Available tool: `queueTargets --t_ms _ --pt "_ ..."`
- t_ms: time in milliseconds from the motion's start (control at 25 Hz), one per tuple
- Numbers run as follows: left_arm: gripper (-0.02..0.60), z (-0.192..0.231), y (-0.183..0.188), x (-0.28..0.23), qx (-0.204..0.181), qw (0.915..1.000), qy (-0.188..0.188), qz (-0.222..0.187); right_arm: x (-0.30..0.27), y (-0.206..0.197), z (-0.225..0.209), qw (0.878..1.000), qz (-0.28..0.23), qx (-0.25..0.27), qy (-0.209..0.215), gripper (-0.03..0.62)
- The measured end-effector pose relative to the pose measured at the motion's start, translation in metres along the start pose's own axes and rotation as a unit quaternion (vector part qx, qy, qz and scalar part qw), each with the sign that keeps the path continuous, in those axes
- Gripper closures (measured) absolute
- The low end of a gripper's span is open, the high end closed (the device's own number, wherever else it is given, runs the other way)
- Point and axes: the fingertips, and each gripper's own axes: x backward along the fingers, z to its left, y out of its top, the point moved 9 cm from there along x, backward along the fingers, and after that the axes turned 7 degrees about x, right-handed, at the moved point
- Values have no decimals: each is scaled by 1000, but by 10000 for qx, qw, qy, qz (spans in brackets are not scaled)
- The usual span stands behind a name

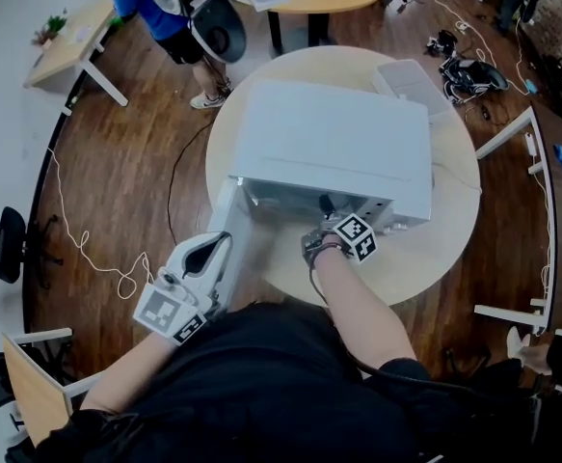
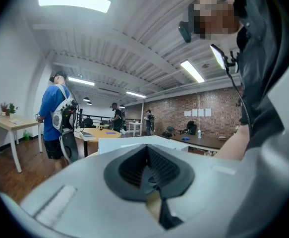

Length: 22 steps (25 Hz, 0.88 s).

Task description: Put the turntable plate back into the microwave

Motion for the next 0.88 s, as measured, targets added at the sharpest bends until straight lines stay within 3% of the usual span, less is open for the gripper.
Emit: queueTargets --t_ms 320,480,600,680,840,880 --pt "578 -3 -2 1 -13 9999 -133 -61 22 0 -28 9994 -37 -333 6 379" --pt "578 -6 -5 0 7 9996 -272 -66 32 2 -31 9983 66 -229 533 379" --pt "578 -9 -8 -3 100 9987 -504 -51 52 -7 -14 9874 627 766 1237 381" --pt "578 -12 -12 -2 235 9980 -581 -56 73 -13 -4 9745 770 1520 1460 394" --pt "578 -11 -9 3 388 9970 -626 -220 99 -12 22 9431 604 2768 1742 592" --pt "578 -11 -10 -2 470 9958 -759 -221 109 -6 30 9349 521 3070 1705 592"
